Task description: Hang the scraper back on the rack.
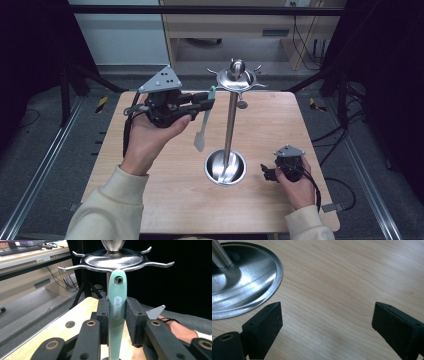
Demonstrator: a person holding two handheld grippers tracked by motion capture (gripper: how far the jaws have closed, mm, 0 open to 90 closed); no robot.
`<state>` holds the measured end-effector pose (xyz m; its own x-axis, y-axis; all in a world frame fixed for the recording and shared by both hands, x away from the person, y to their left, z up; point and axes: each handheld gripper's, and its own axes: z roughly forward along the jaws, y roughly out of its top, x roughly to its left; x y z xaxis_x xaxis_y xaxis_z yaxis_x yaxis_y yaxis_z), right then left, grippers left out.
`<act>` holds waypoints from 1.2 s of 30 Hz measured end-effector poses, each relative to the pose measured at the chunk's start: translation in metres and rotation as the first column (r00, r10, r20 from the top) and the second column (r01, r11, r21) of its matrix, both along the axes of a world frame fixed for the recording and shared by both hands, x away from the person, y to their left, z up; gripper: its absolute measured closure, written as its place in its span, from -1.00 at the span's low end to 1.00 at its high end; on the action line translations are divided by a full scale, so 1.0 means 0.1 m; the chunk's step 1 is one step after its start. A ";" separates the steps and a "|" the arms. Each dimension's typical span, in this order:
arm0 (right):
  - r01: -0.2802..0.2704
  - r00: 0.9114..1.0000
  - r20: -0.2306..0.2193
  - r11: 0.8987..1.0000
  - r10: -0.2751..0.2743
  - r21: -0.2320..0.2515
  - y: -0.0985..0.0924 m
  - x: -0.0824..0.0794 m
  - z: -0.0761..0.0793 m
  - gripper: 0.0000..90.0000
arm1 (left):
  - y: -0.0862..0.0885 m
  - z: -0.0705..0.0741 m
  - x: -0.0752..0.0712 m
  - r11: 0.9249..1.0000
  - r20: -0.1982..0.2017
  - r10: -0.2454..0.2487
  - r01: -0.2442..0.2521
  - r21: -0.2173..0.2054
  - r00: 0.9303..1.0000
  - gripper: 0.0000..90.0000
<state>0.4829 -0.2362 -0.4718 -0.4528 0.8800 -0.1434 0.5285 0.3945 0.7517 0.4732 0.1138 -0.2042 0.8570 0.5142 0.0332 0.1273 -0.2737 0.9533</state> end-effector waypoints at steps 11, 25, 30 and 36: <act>-0.004 1.000 0.000 1.000 0.004 0.001 0.00 0.00 0.00 -0.78 | -0.09 -0.04 0.06 1.000 0.008 -0.001 0.001 -0.020 1.000 0.63; 0.001 1.000 -0.003 1.000 -0.001 0.001 0.00 0.00 0.00 -0.78 | -0.11 -0.04 0.05 1.000 0.011 0.008 -0.008 -0.022 1.000 0.61; -0.005 1.000 0.004 1.000 0.005 0.001 -0.01 0.00 0.01 -0.78 | -0.10 -0.04 0.05 1.000 0.014 0.015 -0.015 -0.023 1.000 0.54; 0.001 1.000 -0.003 1.000 -0.001 0.003 0.00 0.00 0.01 -0.79 | -0.08 -0.07 -0.02 0.998 0.049 0.065 -0.066 0.009 0.997 0.03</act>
<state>0.4832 -0.2366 -0.4712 -0.4525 0.8808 -0.1394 0.5312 0.3918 0.7512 0.4717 0.1057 -0.2107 0.8187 0.5687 0.0795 0.0992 -0.2764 0.9559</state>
